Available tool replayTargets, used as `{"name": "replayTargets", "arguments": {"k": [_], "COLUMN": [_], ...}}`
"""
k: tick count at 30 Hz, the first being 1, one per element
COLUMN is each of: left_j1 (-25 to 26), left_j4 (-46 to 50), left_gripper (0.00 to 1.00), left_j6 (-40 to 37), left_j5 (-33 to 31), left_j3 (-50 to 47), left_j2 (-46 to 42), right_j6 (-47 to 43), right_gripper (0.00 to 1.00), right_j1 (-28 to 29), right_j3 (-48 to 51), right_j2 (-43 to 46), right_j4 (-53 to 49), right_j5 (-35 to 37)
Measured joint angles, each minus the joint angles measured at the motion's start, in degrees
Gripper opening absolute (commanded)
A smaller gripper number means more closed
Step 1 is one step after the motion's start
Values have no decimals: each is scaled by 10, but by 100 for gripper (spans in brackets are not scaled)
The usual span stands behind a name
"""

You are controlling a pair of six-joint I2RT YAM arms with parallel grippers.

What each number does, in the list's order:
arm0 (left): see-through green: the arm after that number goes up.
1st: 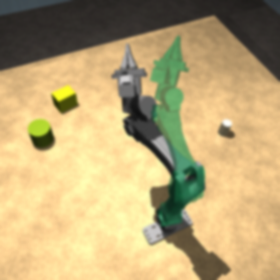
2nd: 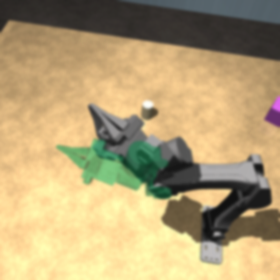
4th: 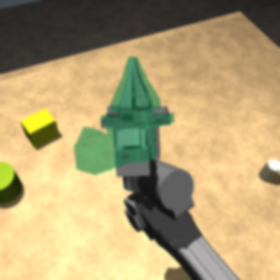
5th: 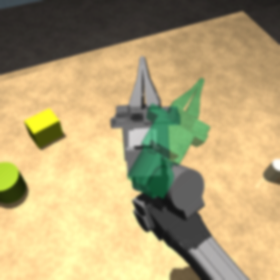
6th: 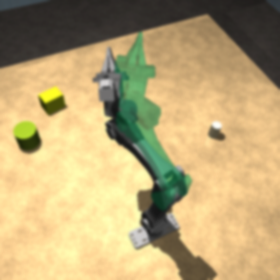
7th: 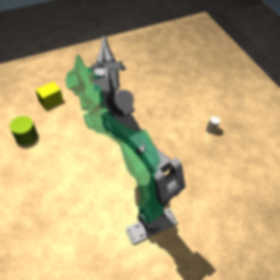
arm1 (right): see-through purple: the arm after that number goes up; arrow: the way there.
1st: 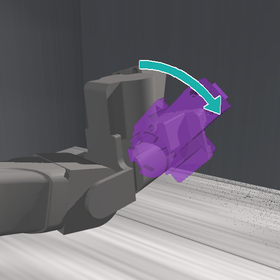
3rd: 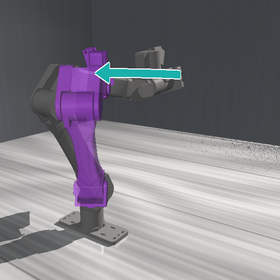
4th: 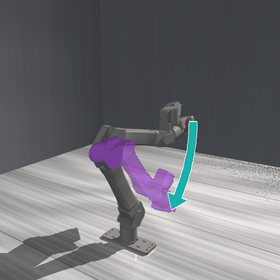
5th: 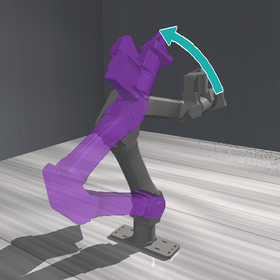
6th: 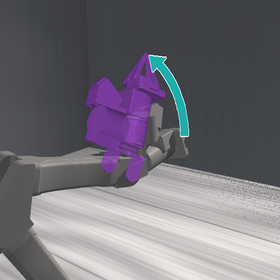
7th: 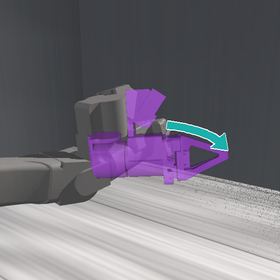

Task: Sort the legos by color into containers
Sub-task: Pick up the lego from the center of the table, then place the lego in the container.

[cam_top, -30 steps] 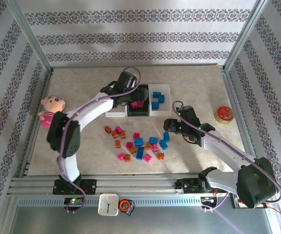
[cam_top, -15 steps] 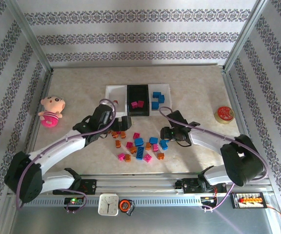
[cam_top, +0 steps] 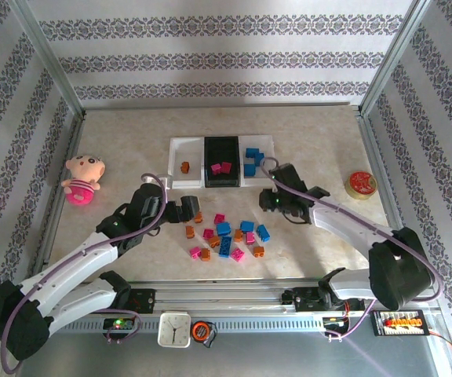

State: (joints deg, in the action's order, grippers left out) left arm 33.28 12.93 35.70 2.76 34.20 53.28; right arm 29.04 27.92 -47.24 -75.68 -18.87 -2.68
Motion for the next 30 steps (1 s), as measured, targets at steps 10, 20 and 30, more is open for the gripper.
{"name": "replayTargets", "arguments": {"k": [10,20,30], "left_j1": [0,0,2], "left_j4": [25,48,60], "left_gripper": [100,100,81], "left_j6": [8,13,21], "left_j5": [21,32,16], "left_j3": [-36,-53,-54], "left_j2": [-30,-42,24], "right_j6": [-44,-51,-50], "right_gripper": [12,39,56], "right_j1": [-36,-46,-53], "right_j3": [-230,-363,-356], "right_j2": [-193,-349,-347], "right_j4": [16,-10,-13], "right_j5": [19,55,54]}}
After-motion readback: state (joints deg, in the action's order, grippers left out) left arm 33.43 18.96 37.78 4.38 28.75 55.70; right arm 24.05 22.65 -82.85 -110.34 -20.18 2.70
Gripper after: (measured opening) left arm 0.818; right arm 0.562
